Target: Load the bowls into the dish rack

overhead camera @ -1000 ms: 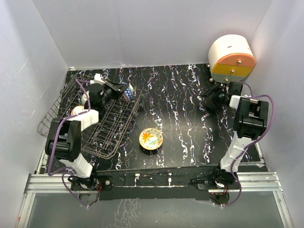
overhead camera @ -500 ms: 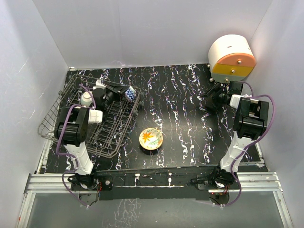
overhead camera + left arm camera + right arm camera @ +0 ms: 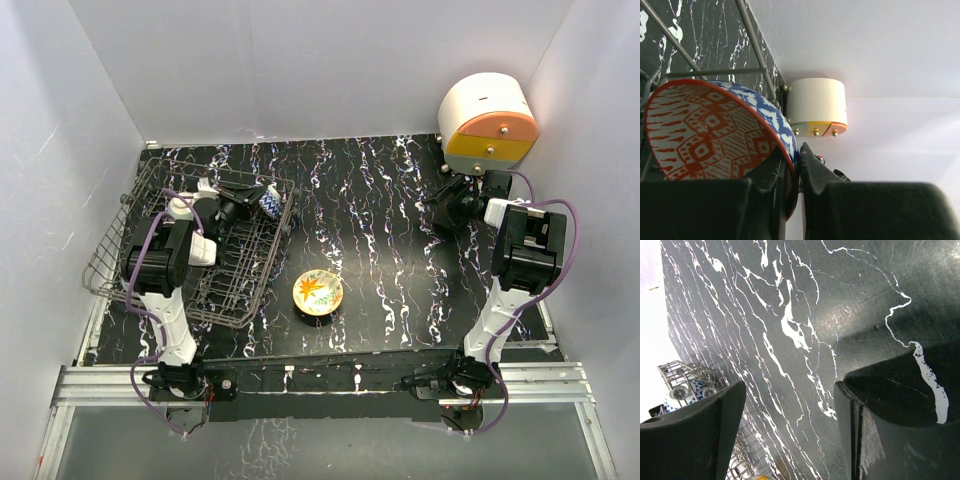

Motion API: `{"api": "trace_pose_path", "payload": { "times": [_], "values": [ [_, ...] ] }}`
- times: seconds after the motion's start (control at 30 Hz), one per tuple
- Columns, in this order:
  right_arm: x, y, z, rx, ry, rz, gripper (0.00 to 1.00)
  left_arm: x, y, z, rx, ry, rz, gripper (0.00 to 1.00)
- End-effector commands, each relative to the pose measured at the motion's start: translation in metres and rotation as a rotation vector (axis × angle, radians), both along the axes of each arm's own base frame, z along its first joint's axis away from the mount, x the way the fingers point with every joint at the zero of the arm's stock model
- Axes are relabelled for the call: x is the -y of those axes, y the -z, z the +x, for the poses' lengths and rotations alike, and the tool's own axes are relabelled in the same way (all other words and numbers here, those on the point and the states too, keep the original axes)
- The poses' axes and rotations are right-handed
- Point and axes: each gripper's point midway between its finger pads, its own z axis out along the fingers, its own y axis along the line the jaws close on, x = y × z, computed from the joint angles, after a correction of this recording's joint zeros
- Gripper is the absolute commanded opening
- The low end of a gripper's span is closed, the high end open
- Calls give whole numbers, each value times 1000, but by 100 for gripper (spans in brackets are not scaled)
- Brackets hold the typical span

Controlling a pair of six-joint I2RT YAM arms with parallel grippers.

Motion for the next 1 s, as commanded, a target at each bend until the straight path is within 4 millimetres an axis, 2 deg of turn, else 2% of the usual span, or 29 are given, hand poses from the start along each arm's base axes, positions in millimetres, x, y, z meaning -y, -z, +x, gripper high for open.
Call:
{"api": "trace_pose_path", "payload": {
  "times": [0.0, 0.23, 0.4, 0.53, 0.6, 0.63, 0.67, 0.77, 0.97],
  "values": [
    [9, -21, 16, 71, 2, -36, 73, 1, 2, -3, 3, 4, -6, 0],
    [8, -16, 12, 62, -7, -40, 73, -14, 36, -25, -134, -26, 61, 6],
    [7, -12, 11, 57, -10, -40, 73, -24, 50, -44, -194, -38, 97, 11],
    [7, -11, 10, 56, -9, -37, 73, -32, 54, -52, -215, -40, 113, 16],
    [7, -11, 10, 54, -9, -38, 73, -36, 55, -54, -217, -44, 115, 13],
    [7, -11, 10, 55, -9, -39, 73, -37, 55, -54, -212, -45, 112, 0],
    [7, -10, 10, 52, -10, -40, 73, -37, 55, -54, -208, -48, 105, 0],
    [7, -10, 10, 51, -10, -40, 73, -36, 39, -47, -139, -51, 57, 0],
    [9, -13, 13, 58, -8, -45, 73, -35, -7, -26, -12, -59, 0, 0]
  ]
}}
